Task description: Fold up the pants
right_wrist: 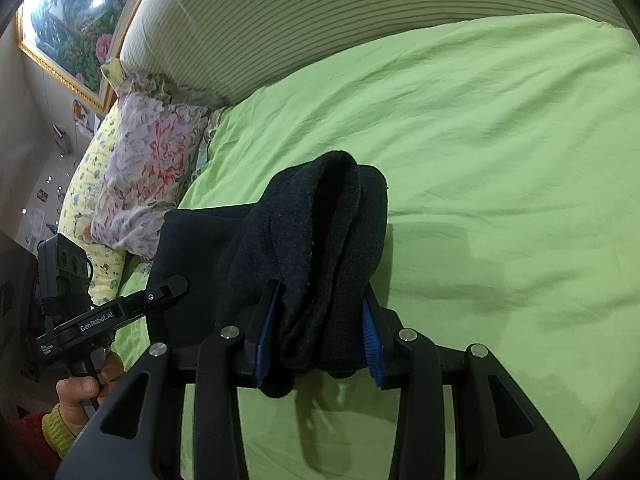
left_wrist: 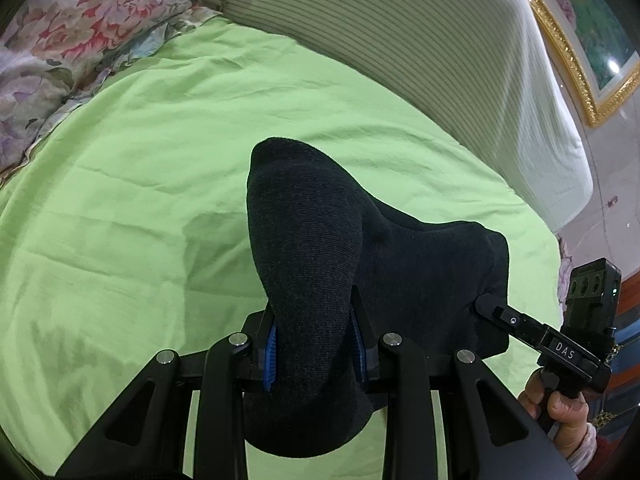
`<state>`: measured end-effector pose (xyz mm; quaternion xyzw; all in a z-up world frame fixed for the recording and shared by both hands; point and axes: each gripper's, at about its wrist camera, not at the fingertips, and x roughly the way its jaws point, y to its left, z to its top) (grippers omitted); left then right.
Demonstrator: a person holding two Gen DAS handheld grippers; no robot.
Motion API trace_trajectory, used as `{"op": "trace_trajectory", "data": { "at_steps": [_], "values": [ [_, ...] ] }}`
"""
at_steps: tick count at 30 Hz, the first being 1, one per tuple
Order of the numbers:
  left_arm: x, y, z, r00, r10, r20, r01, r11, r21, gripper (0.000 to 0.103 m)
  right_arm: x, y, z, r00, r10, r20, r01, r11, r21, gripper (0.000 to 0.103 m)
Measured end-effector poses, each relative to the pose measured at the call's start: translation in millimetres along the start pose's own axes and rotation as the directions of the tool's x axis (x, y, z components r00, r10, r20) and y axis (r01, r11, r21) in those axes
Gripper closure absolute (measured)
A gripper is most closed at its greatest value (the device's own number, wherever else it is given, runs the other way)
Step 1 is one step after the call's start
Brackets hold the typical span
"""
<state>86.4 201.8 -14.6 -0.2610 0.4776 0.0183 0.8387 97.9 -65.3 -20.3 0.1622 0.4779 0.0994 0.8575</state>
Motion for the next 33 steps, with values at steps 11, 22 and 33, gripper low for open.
{"op": "trace_trajectory", "data": {
  "at_steps": [11, 22, 33],
  "values": [
    [17.8, 20.1, -3.5, 0.999, 0.011, -0.046, -0.013, 0.999, -0.041, 0.061, 12.0, -11.0, -0.1, 0.998, -0.051, -0.025, 0.051, 0.999, -0.008, 0.054],
    [15.5, 31.3, -9.0, 0.998, 0.055, -0.034, -0.057, 0.997, -0.054, 0.041, 4.6, -21.7, -8.0, 0.993, -0.12, 0.005, 0.12, 0.993, -0.009, 0.038],
    [8.2, 20.5, -26.9, 0.995, 0.096, -0.037, -0.096, 0.995, -0.003, 0.027, -4.6, -15.5, -13.8, 0.985, -0.171, 0.033, 0.173, 0.984, -0.044, 0.029]
  ]
}}
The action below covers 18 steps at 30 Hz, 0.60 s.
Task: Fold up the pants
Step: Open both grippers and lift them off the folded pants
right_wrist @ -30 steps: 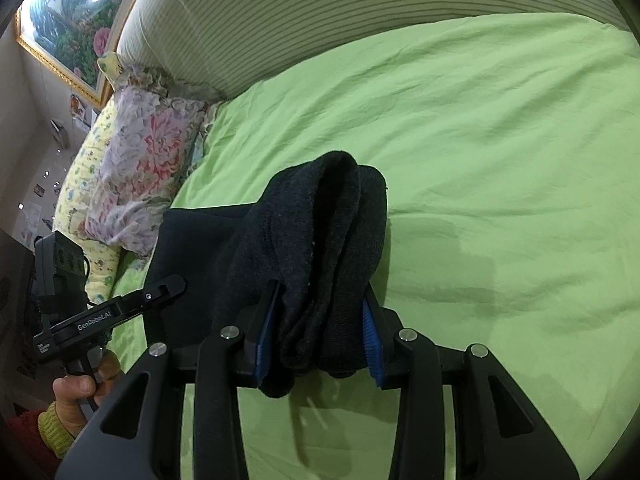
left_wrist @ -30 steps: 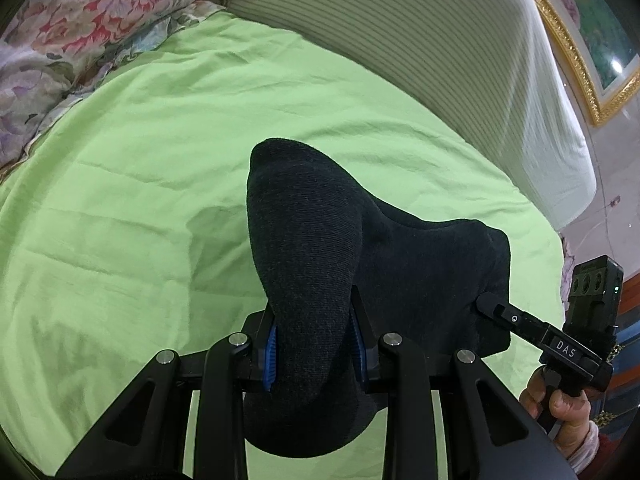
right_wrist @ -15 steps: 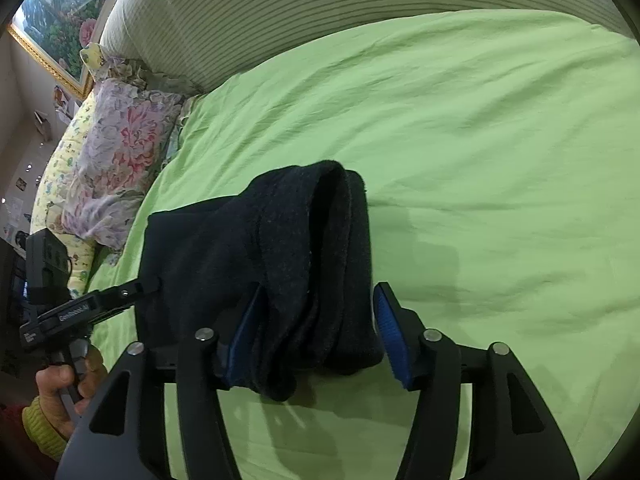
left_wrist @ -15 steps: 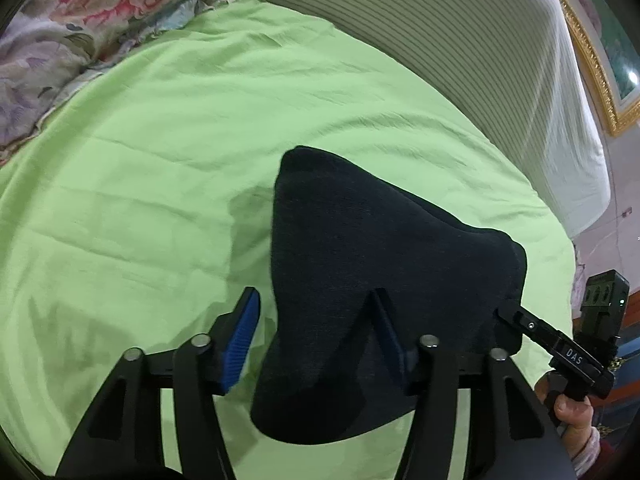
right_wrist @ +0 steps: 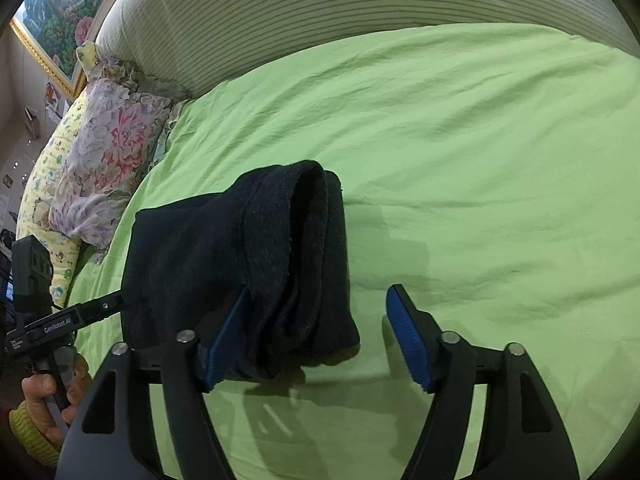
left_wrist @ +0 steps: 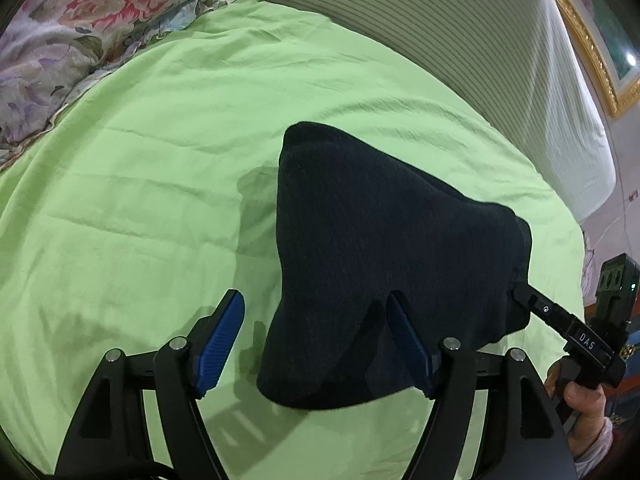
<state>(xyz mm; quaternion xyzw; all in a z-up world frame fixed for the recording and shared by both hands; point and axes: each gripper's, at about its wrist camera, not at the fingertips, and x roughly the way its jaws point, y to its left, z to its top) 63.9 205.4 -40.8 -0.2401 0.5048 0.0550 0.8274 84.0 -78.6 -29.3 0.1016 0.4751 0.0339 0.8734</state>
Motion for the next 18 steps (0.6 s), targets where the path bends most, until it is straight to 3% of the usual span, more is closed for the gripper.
{"op": "trace_trajectory", "data": {
  "at_steps": [8, 18],
  "values": [
    [-12.0, -2.3, -15.8, 0.999, 0.03, 0.039, -0.03, 0.999, -0.014, 0.023, -11.2, 4.6, -9.1, 0.999, -0.016, 0.043, 0.018, 0.999, -0.037, 0.027],
    [-24.3, -17.6, -38.9, 0.995, 0.073, 0.063, -0.075, 0.997, 0.033, 0.023, -31.0, 18.6, -27.8, 0.994, -0.015, 0.113, 0.025, 0.996, -0.084, 0.016]
  ]
}}
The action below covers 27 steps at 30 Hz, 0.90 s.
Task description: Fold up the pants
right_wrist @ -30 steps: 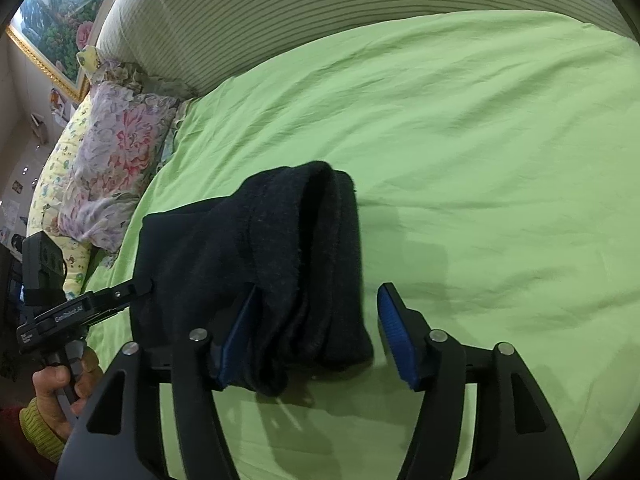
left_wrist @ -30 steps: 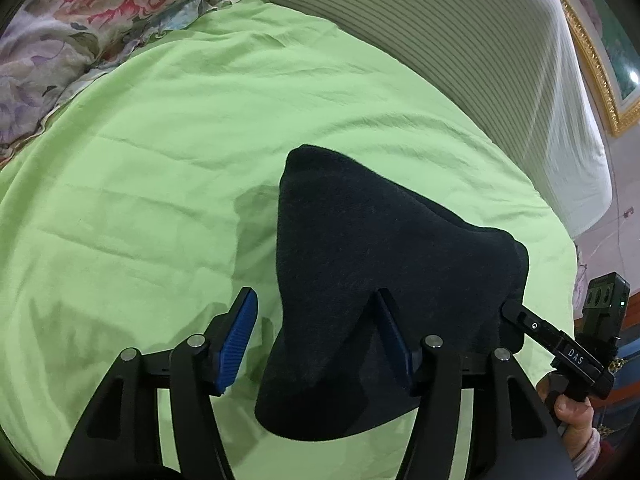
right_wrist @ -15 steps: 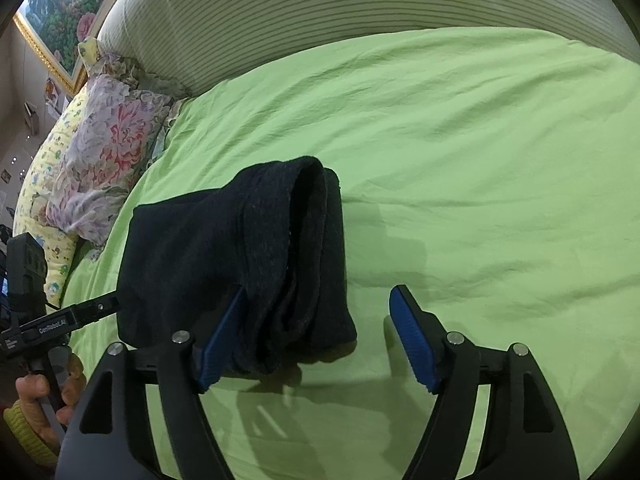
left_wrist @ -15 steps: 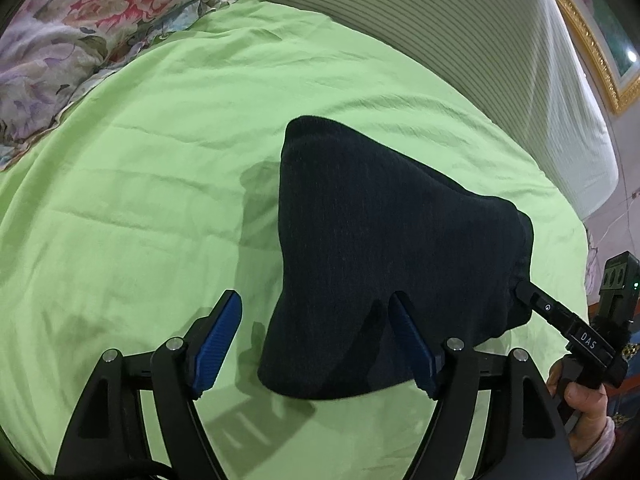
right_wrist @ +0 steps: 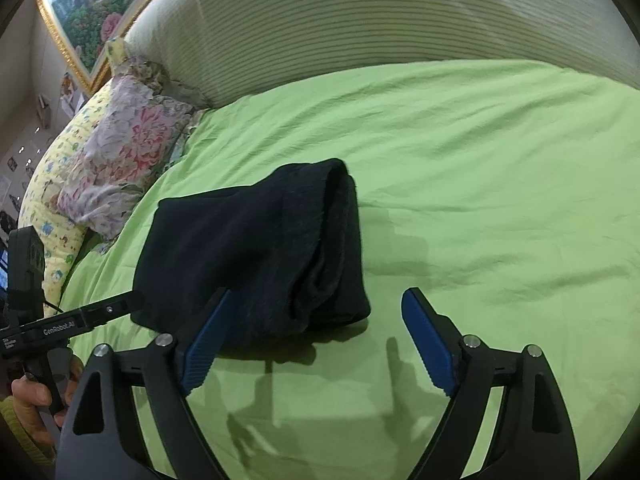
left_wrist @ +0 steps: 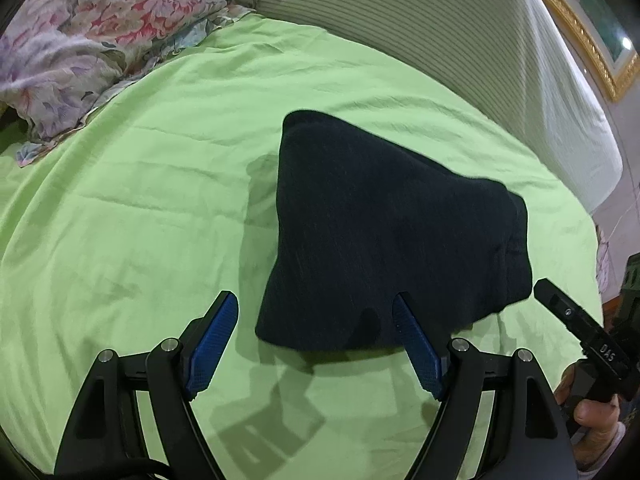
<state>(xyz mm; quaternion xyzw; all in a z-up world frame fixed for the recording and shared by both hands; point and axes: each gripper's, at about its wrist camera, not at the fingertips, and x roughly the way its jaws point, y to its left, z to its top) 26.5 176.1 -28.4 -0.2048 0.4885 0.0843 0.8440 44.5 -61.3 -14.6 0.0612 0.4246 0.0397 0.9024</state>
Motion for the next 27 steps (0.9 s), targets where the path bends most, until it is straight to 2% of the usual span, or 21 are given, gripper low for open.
{"op": "trace_trajectory", "data": {
  "at_steps": [9, 16, 22, 27],
  "values": [
    [-13.0, -14.8, -17.7, 0.999, 0.035, 0.034, -0.038, 0.997, 0.074, 0.022, -7.3, 29.4, -16.2, 0.999, -0.047, 0.019, 0.049, 0.986, -0.16, 0.012],
    [-18.8, -22.3, -26.0, 0.995, 0.066, 0.072, -0.074, 0.99, 0.119, 0.021, -11.2, 41.6, -27.6, 0.998, -0.051, 0.048, 0.061, 0.973, -0.222, 0.008],
    [-14.1, -30.2, -37.1, 0.993, 0.095, 0.064, -0.104, 0.982, 0.159, 0.02, -4.0, 47.5, -38.2, 0.999, -0.054, 0.003, 0.053, 0.967, -0.251, 0.007],
    [-14.9, -34.3, -42.7, 0.989, 0.129, 0.079, -0.141, 0.972, 0.186, 0.02, -2.8, 52.6, -44.8, 0.998, -0.064, 0.027, 0.069, 0.959, -0.273, 0.007]
  ]
}}
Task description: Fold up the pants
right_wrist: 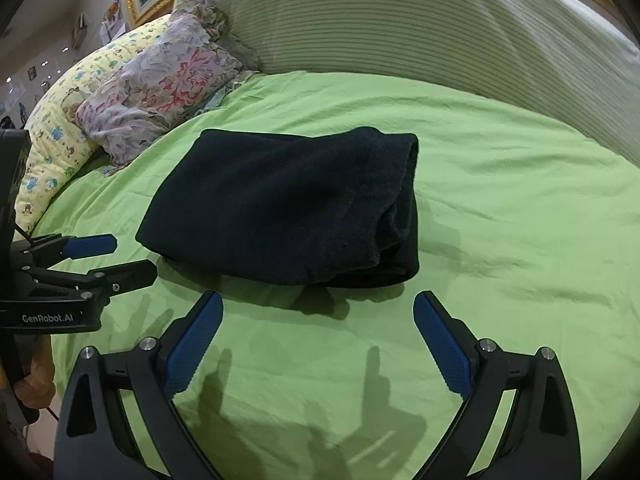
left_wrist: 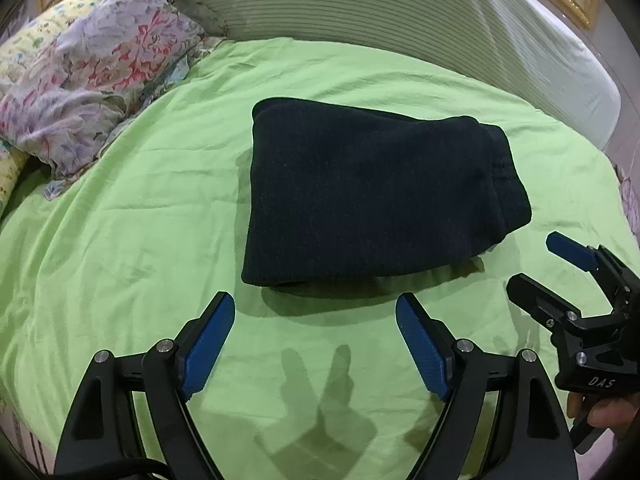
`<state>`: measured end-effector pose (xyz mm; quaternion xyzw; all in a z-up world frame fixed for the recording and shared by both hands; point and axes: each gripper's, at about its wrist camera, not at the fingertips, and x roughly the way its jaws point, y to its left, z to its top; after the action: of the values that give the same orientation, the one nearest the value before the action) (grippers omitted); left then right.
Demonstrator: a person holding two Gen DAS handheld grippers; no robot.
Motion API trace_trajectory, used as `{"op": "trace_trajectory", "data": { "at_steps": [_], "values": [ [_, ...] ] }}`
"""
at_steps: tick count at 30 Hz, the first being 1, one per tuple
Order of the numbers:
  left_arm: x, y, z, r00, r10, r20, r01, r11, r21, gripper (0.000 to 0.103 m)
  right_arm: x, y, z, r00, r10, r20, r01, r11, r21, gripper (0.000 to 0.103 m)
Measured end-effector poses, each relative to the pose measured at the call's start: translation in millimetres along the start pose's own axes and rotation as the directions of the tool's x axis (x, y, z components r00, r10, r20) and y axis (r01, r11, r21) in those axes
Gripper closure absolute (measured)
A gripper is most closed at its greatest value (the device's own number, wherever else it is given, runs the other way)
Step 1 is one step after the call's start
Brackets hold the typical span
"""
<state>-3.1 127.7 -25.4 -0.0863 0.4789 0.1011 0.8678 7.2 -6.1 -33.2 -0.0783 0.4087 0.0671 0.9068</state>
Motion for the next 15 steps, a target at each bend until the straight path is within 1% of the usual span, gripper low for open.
{"op": "trace_trajectory", "data": {
  "at_steps": [2, 5, 8, 13, 15],
  "values": [
    [-1.8, -0.3, -0.5, 1.0, 0.011, 0.012, -0.011, 1.0, 0.002, 0.019, 0.3, 5.6, -0.5, 1.0, -0.008, 0.008, 0.008, 1.0, -0.028, 0.007],
    [-2.6, -1.1, -0.8, 1.0, 0.021, 0.019, -0.021, 1.0, 0.004, 0.018, -1.2, 11.7, -2.3, 1.0, 0.002, 0.023, 0.0, 0.998, -0.057, 0.007],
    [-3.5, 0.3, -0.6, 0.999, 0.026, 0.027, -0.026, 1.0, -0.001, 0.018, -1.6, 15.1, -1.8, 0.999, 0.003, 0.037, -0.001, 0.998, -0.065, 0.007],
    [-8.2, 1.5, -0.6, 0.997, 0.061, 0.051, -0.061, 0.998, -0.001, 0.017, -5.2, 17.0, -2.8, 0.997, -0.017, 0.08, 0.023, 0.997, -0.077, 0.007],
    [-10.0, 2.2, -1.2, 0.996, 0.064, 0.06, -0.064, 0.998, -0.004, 0.017, -6.0, 17.5, -1.5, 0.995, -0.025, 0.098, 0.033, 0.996, -0.082, 0.007]
  ]
}}
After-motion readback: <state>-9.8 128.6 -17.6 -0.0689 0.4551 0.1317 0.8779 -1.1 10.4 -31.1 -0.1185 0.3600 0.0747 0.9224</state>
